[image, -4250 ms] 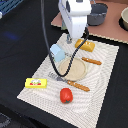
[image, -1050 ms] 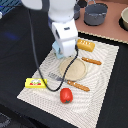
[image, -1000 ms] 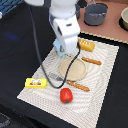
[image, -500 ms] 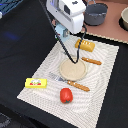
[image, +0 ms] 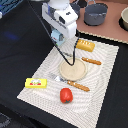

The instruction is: Interact with the objects in diverse but meaningful ways.

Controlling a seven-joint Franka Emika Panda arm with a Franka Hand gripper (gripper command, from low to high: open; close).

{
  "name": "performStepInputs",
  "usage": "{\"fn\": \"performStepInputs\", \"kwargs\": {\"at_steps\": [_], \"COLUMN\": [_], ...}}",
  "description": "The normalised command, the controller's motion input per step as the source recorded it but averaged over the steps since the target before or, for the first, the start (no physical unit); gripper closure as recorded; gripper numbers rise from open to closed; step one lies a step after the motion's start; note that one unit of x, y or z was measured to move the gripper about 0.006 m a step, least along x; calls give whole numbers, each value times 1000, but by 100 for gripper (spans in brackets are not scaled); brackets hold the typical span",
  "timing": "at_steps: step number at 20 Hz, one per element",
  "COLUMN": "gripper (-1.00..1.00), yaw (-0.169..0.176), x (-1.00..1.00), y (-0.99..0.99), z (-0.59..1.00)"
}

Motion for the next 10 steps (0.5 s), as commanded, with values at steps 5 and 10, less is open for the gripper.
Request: {"fn": "performStepInputs", "kwargs": {"at_steps": [5,10], "gripper": [-100,-100], "yaw": [104,101], "x": [-527,-555], "y": [180,-18], "z": [972,829]}}
